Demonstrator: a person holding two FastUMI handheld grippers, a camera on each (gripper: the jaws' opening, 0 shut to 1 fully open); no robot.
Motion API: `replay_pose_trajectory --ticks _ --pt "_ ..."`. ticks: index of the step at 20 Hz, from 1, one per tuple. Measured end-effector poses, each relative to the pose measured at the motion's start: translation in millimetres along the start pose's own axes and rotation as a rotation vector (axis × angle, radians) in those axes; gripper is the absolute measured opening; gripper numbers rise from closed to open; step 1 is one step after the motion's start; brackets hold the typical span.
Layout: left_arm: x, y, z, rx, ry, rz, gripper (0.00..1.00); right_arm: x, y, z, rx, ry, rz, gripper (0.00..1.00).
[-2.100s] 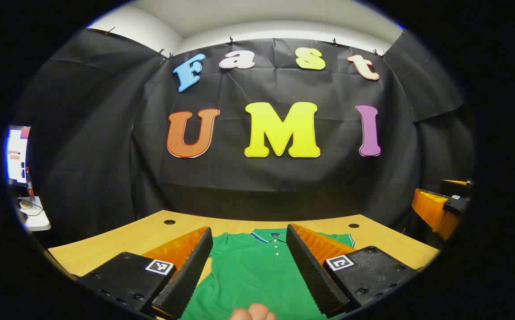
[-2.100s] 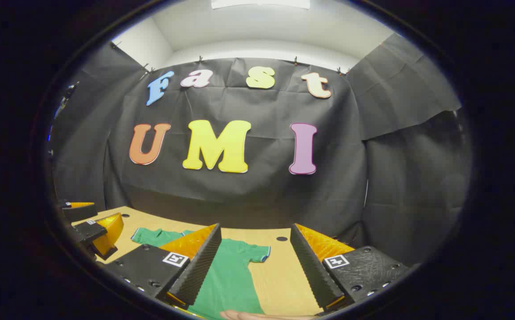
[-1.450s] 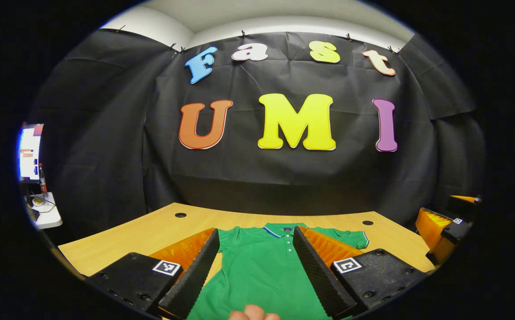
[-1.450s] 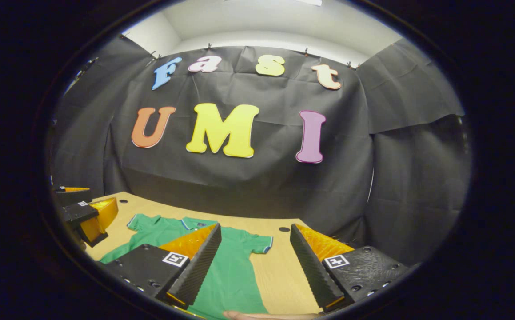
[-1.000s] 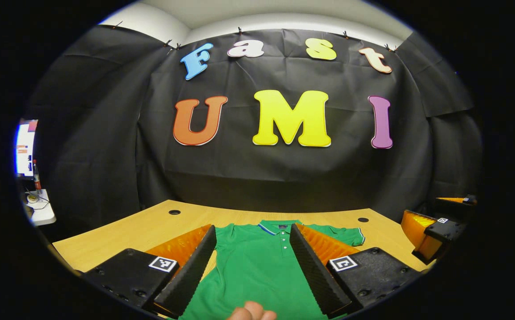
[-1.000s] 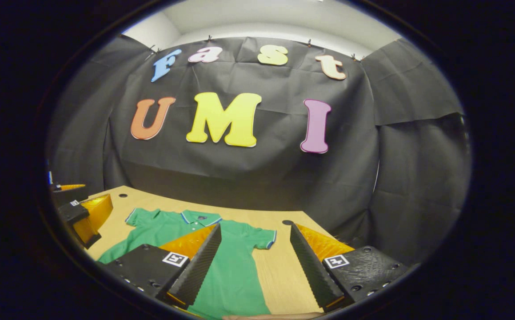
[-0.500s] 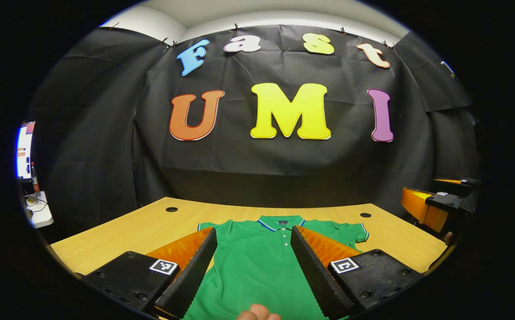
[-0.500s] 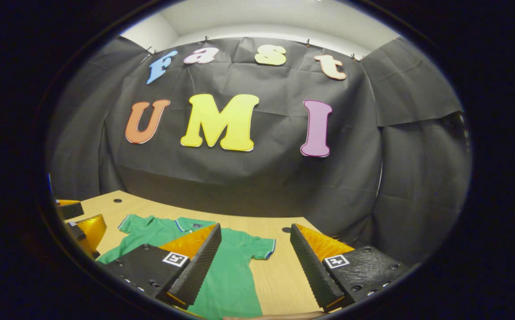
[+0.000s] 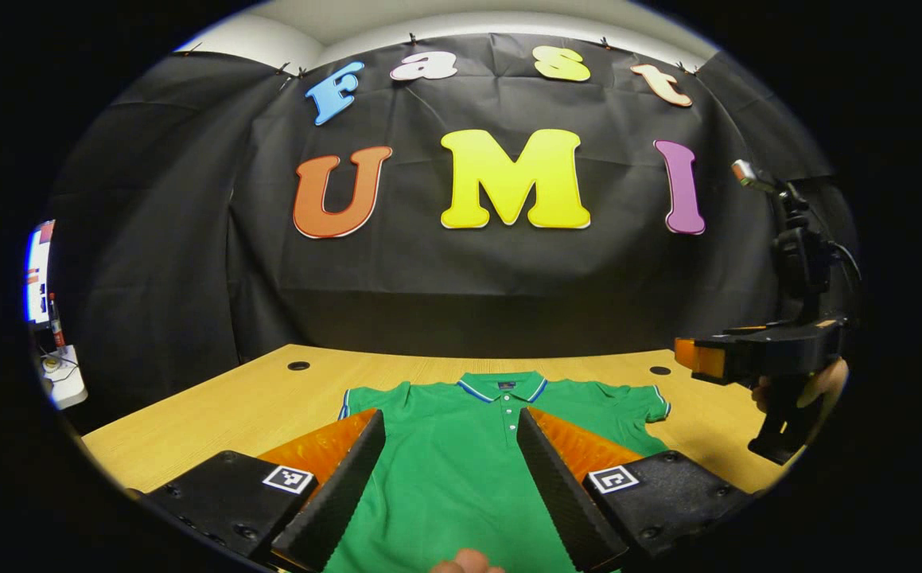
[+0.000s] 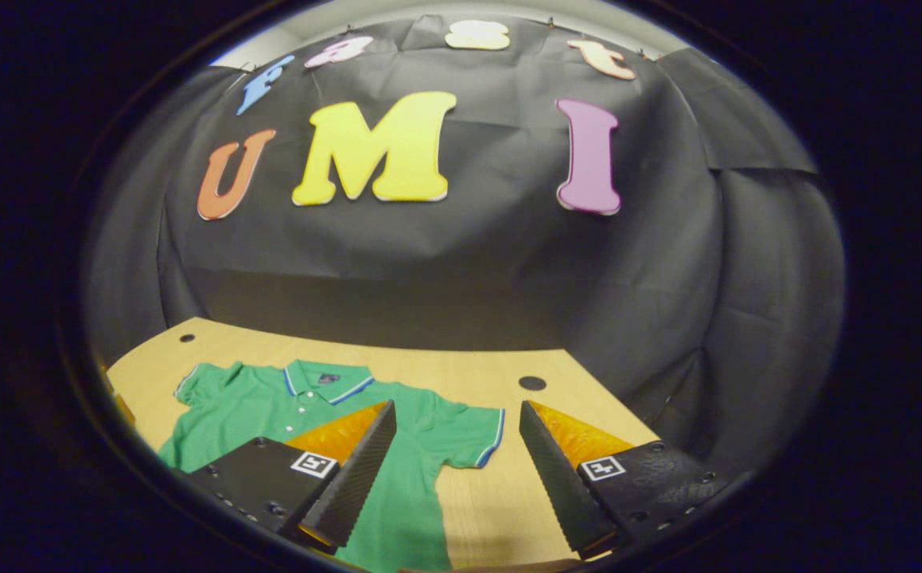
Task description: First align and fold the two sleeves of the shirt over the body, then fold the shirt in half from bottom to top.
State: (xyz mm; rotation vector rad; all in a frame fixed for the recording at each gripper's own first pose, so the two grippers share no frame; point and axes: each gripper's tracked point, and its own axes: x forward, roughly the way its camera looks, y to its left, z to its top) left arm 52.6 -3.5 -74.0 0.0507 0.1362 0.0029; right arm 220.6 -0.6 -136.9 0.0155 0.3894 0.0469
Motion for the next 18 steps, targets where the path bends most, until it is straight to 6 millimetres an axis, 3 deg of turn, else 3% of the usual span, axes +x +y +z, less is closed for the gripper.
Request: replay_pose_trajectory --ticks 3,6,10,12,15,18 --pt "7.0 2.9 -9.9 0.006 0.029 0.012 1.0 56.1 -11.1 -32.6 0.07 0.184 0.007 0.95" --pt "10.9 4.2 -16.7 0.008 0.049 0.016 1.0 88.0 -32.7 -58.5 0.133 0.303 -0.043 0.95" --pt "14.5 3.7 -20.9 0.005 0.06 0.013 1.0 97.7 -28.1 -89.1 0.217 0.443 -0.036 0.86" --pt "14.7 2.9 -25.4 0.0 0.074 0.01 1.0 102.6 -23.5 -98.2 0.23 0.472 -0.041 0.9" --pt "15.1 0.6 -28.7 -0.001 0.09 0.006 1.0 115.4 -20.7 -104.9 0.21 0.487 -0.082 0.77" --pt "15.5 1.2 -28.7 0.0 0.088 0.004 1.0 119.7 -24.1 -99.9 0.202 0.502 -0.094 0.51"
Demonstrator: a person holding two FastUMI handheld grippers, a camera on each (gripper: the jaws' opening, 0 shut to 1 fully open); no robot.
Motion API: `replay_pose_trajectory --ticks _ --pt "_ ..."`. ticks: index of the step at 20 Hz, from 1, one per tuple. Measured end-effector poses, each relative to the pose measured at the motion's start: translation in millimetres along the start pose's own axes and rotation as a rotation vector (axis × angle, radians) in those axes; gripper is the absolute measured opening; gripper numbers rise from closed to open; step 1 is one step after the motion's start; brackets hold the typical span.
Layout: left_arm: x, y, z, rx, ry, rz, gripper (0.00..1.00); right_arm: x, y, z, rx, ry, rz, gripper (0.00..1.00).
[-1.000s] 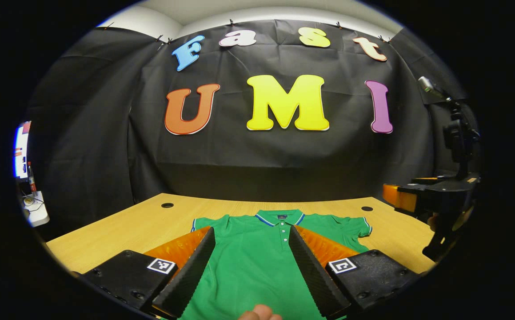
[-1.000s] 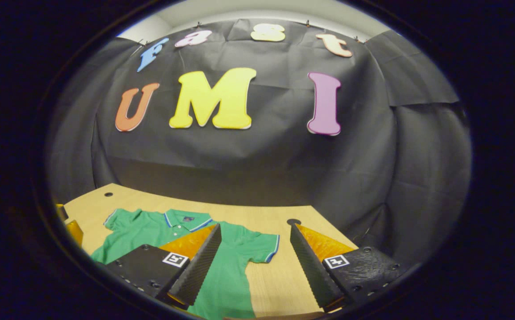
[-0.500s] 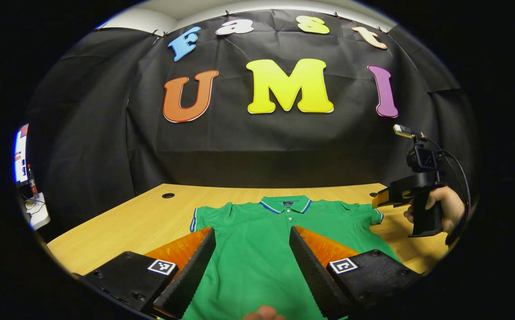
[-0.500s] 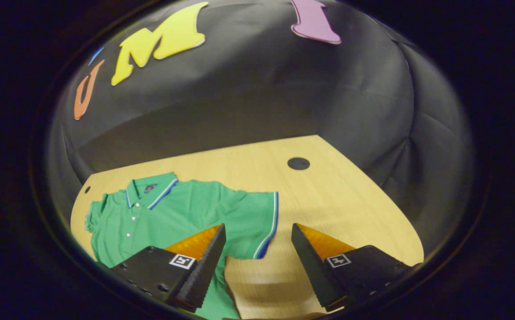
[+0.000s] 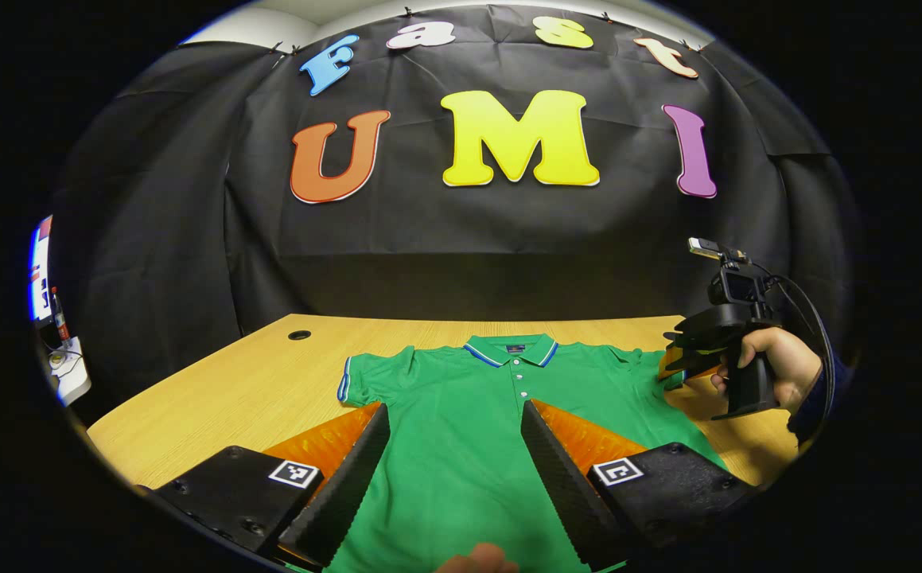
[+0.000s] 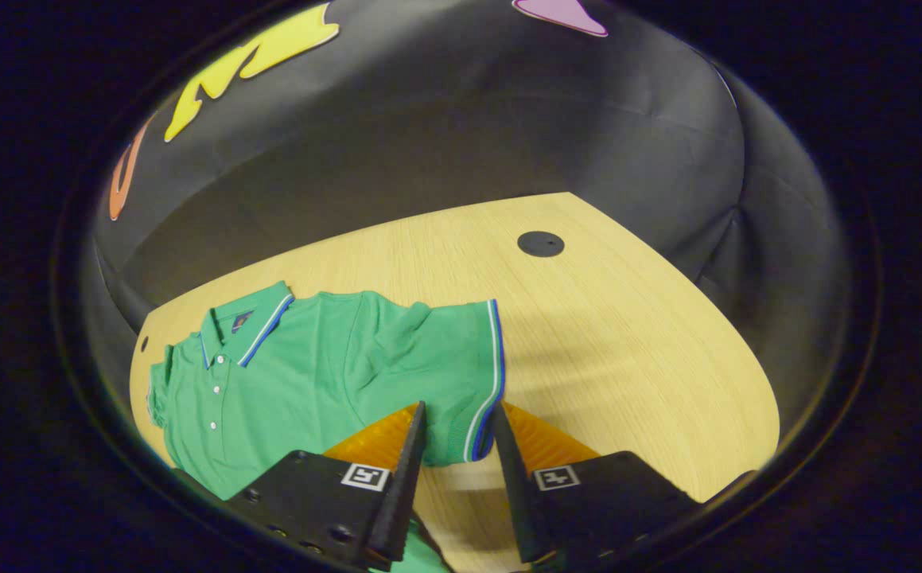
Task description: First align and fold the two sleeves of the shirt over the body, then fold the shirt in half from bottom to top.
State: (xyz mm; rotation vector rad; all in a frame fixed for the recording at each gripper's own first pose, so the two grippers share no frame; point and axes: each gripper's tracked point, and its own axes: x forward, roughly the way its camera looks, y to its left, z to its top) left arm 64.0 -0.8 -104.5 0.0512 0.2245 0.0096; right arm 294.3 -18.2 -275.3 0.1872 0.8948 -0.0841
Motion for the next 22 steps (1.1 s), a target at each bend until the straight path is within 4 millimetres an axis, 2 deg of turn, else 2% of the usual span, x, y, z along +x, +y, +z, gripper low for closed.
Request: replay_pose_trajectory --ticks 1,2,3,4,5,6,13,16,18,21,22 --pt "0.6 0.7 -0.6 0.0 0.001 0.002 1.0 -0.7 1.4 -2.3 0.008 0.012 0.007 0.45" --pt "1.2 1.9 -0.9 0.0 0.003 0.006 1.0 2.7 2.8 0.3 -0.003 0.003 0.008 0.29" --pt "1.4 3.4 -1.2 -0.002 0.006 0.008 1.0 4.0 1.7 -2.9 -0.031 0.002 0.002 0.26" --pt "2.5 3.8 -1.2 -0.004 0.006 0.009 1.0 2.1 4.0 -2.7 -0.058 -0.003 0.001 0.1" --pt "2.6 4.1 -2.5 -0.002 0.008 0.01 1.0 0.8 4.6 -2.6 -0.099 -0.013 0.001 0.08" --pt "2.4 5.3 -2.3 -0.001 0.009 0.013 1.0 -1.3 6.2 -0.4 -0.136 -0.026 -0.006 0.0" --pt "4.1 18.7 0.4 -0.003 0.001 0.042 1.0 -30.0 32.5 28.5 -0.463 -0.226 -0.091 0.01" --pt "4.8 19.0 1.3 -0.04 0.005 0.019 1.0 -42.4 64.8 30.6 -0.612 -0.328 -0.099 0.0" --pt "6.7 22.0 0.5 -0.072 0.012 0.004 1.0 -51.0 92.9 21.0 -0.678 -0.366 -0.062 0.0" --pt "9.2 39.5 0.7 -0.087 0.018 0.035 1.0 -52.2 128.2 -2.3 -0.734 -0.371 -0.001 0.01" --pt "9.6 45.7 0.3 -0.092 0.022 0.051 1.0 -49.8 137.5 -9.7 -0.751 -0.362 0.026 0.07"
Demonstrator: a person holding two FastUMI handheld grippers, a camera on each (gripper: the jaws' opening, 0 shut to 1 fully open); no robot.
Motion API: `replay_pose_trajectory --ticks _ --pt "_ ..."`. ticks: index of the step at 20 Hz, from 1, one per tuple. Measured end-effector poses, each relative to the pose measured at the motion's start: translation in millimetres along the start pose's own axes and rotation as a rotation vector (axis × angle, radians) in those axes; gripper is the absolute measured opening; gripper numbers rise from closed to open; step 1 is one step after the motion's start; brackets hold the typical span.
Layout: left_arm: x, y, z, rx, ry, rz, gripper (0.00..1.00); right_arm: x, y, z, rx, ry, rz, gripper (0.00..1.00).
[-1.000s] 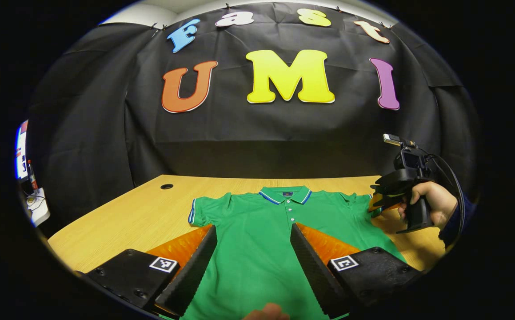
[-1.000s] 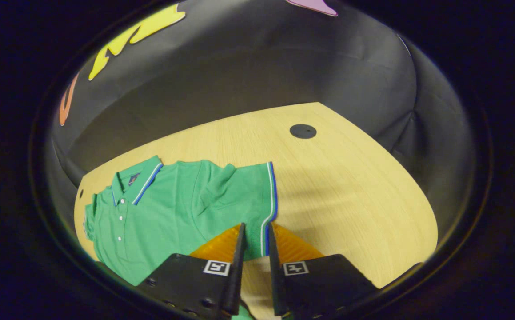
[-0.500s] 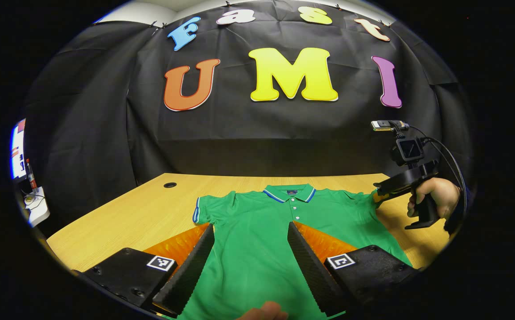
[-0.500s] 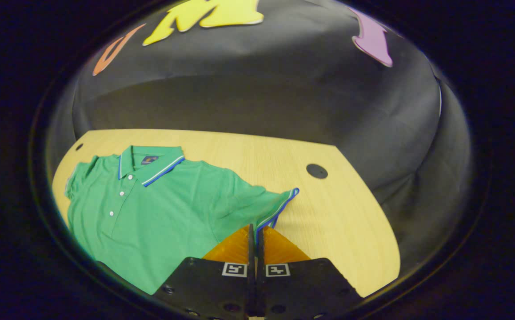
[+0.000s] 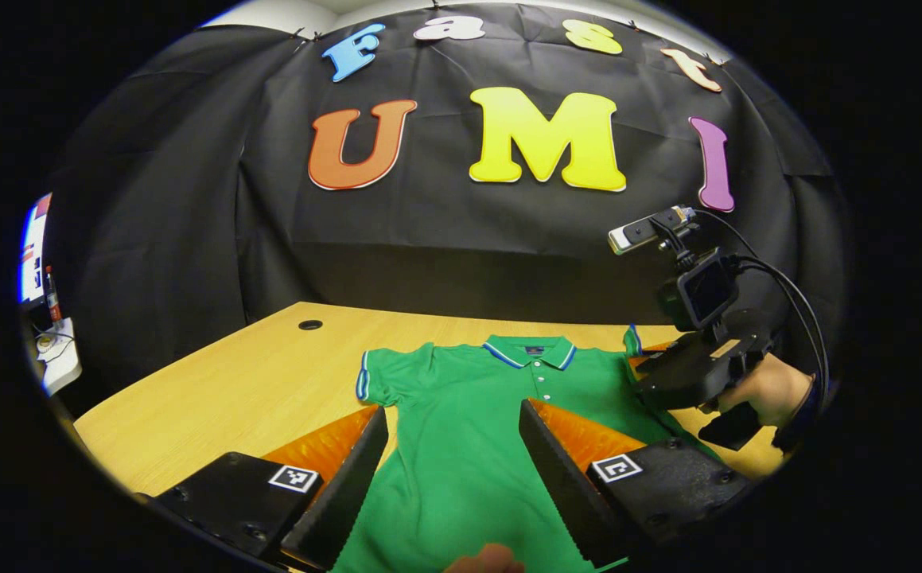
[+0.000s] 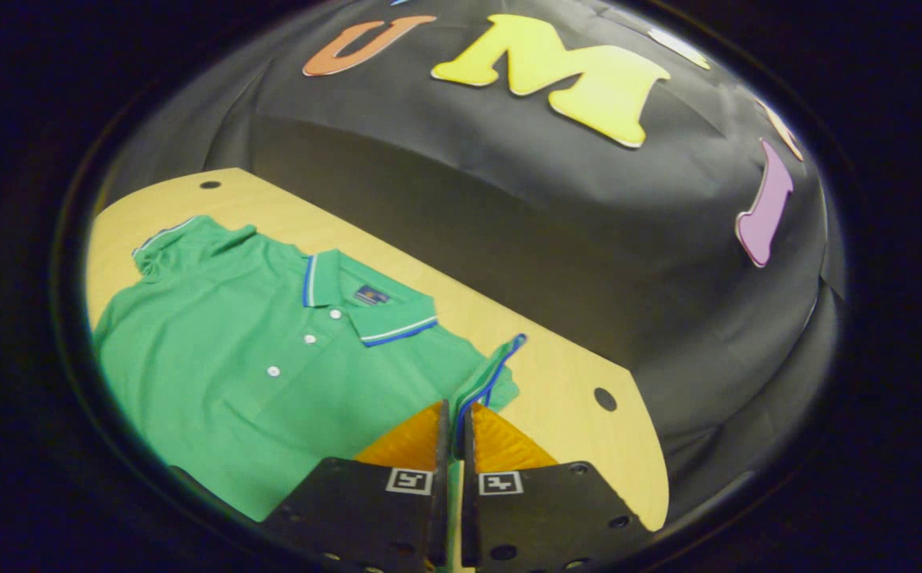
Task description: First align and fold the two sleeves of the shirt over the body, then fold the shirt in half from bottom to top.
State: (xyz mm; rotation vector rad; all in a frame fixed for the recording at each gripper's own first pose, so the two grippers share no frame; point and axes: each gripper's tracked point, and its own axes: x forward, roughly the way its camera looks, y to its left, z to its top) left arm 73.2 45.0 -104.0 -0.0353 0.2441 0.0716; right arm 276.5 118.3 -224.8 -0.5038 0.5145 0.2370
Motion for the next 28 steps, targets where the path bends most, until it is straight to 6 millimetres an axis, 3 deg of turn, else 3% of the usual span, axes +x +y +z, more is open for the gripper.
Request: replay_pose_trajectory --ticks 1,4,5,6,9,13,18,19,22,25,28 --pt "0.7 5.3 -0.2 -0.009 0.004 0.01 1.0 -2.3 13.0 -0.5 -0.005 0.002 0.03 0.09" --pt "1.2 11.7 -0.8 -0.03 0.014 0.021 1.0 -8.4 28.1 -4.4 0.015 0.015 0.066 0.72" --pt "2.3 15.1 -1.2 -0.03 0.016 0.027 1.0 -11.2 29.1 -3.3 0.032 0.014 0.071 0.77" --pt "2.9 19.0 -1.3 -0.027 0.016 0.036 1.0 -16.2 28.5 -1.9 0.053 0.01 0.075 0.9" --pt "6.5 30.1 0.0 -0.011 0.015 0.063 1.0 -39.4 15.7 7.4 0.125 -0.035 0.069 0.99" --pt "18.7 41.1 2.4 0.002 0.026 0.074 1.0 -84.7 -11.7 21.5 0.225 -0.114 0.06 0.99" --pt "62.3 62.9 26.1 -0.016 0.038 0.041 1.0 -146.0 -66.3 32.6 0.305 -0.274 -0.031 0.98" --pt "73.1 66.8 30.2 -0.045 0.06 0.029 1.0 -155.4 -72.5 28.5 0.316 -0.293 -0.042 0.93" --pt "111.8 83.5 46.3 -0.099 0.111 0.011 1.0 -179.1 -91.8 14.2 0.337 -0.334 -0.073 0.95" --pt "149.8 112.7 35.0 -0.035 0.228 0.064 1.0 -200.1 -93.1 -8.1 0.376 -0.346 -0.047 0.96" --pt "171.8 121.5 8.9 -0.035 0.365 0.075 1.0 -218.3 -97.8 -36.1 0.407 -0.353 -0.041 0.95"
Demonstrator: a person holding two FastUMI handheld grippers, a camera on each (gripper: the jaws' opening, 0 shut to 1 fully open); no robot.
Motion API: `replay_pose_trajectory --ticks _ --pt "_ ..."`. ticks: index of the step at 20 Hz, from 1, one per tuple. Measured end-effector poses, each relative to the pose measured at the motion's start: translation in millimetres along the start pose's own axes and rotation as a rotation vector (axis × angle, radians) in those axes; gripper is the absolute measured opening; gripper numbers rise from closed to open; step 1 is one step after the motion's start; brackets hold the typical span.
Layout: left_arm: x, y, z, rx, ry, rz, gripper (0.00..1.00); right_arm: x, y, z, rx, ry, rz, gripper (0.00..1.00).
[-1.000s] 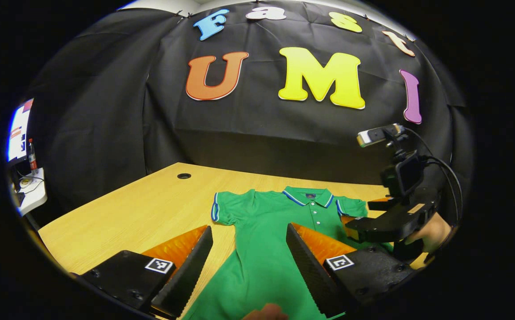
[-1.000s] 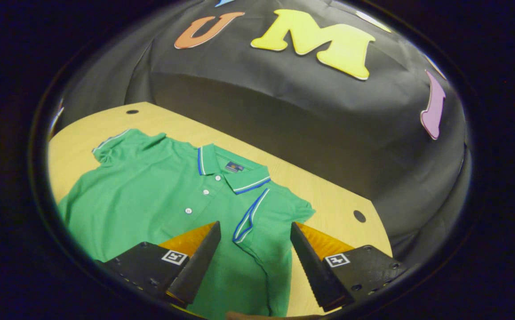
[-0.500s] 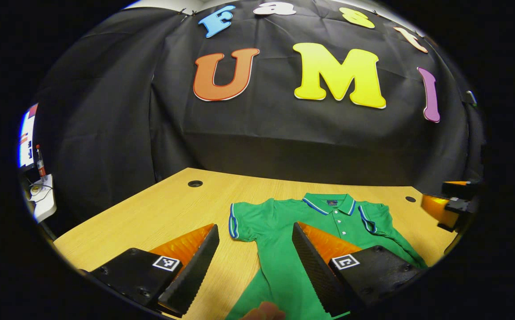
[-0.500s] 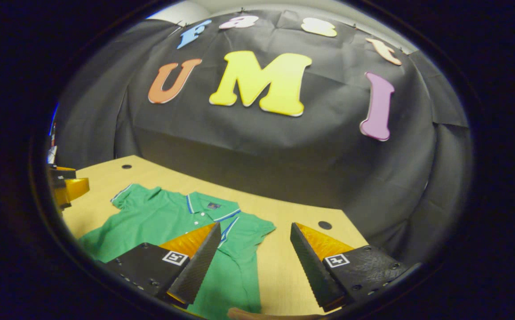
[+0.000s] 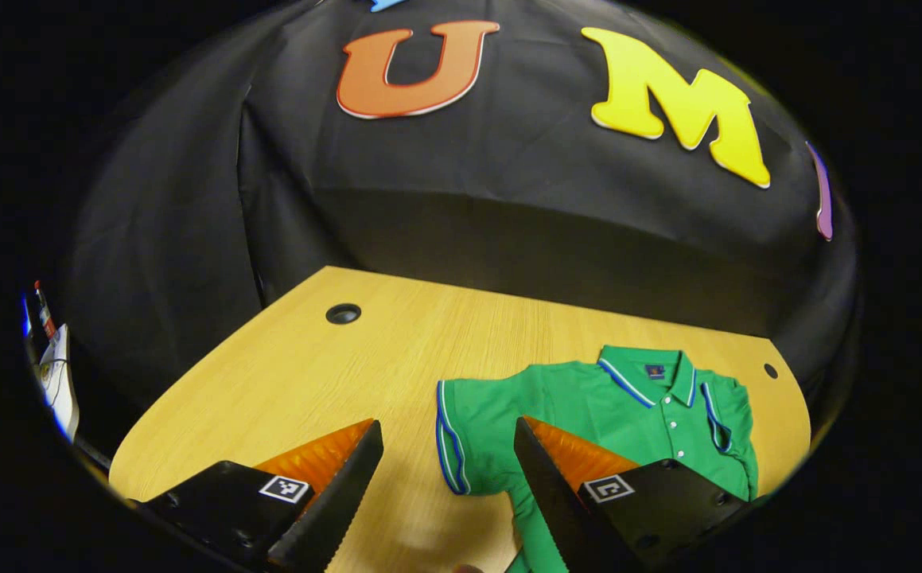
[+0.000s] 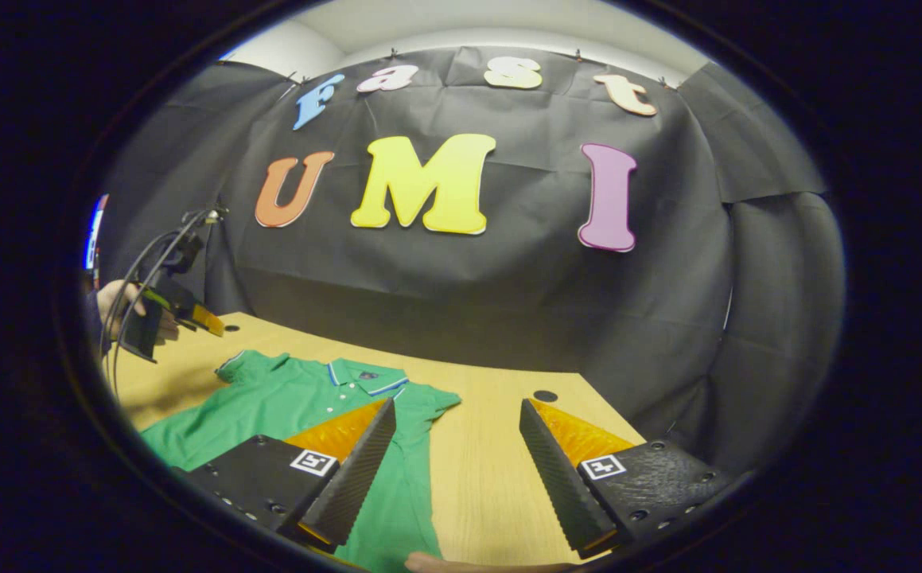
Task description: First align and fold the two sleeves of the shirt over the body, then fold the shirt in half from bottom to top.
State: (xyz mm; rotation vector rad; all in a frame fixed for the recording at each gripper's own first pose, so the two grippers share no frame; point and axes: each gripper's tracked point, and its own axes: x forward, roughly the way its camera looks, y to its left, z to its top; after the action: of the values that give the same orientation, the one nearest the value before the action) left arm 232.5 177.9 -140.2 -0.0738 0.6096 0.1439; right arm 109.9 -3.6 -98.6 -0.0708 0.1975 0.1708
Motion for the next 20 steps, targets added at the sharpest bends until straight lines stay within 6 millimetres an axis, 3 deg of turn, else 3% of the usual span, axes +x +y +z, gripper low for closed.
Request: replay_pose_trajectory --ticks 5,7,11,13,14,15,16,17,18,20 --pt "30.5 12.7 -23.3 0.018 0.145 0.043 1.0 -25.1 -32.1 -25.7 -0.007 -0.013 -0.04 0.98" --pt "40.8 2.0 -27.1 0.023 0.167 0.016 1.0 -27.6 -30.3 -26.9 0.022 -0.014 -0.015 0.98" --pt "53.5 -22.1 -41.9 0.001 0.225 -0.032 0.89 -26.8 -27.6 -28.9 0.022 0.005 0.01 0.98" --pt "61.0 -26.8 -49.4 -0.016 0.247 -0.037 0.76 -28.0 -22.7 -29.0 0.021 0.011 0.028 0.95" --pt "62.3 -23.6 -55.1 -0.022 0.271 -0.02 0.55 -28.0 -19.3 -31.9 0.025 0.019 0.033 0.95" --pt "62.0 -21.1 -56.6 -0.033 0.284 -0.005 0.5 -27.6 -15.7 -33.1 0.03 0.026 0.041 0.95" --pt "65.8 -21.3 -52.1 -0.026 0.268 -0.006 0.36 -25.8 -12.3 -36.2 0.035 0.031 0.048 0.95" --pt "66.3 -20.3 -49.7 -0.015 0.262 0.0 0.32 -24.5 -12.2 -38.1 0.037 0.04 0.05 0.95" --pt "66.7 -17.4 -47.9 -0.005 0.26 0.014 0.17 -24.7 -13.9 -39.4 0.037 0.045 0.047 0.95" --pt "64.7 -20.5 -46.3 0.007 0.263 0.017 0.06 -23.9 -17.3 -40.2 0.042 0.05 0.04 0.98"
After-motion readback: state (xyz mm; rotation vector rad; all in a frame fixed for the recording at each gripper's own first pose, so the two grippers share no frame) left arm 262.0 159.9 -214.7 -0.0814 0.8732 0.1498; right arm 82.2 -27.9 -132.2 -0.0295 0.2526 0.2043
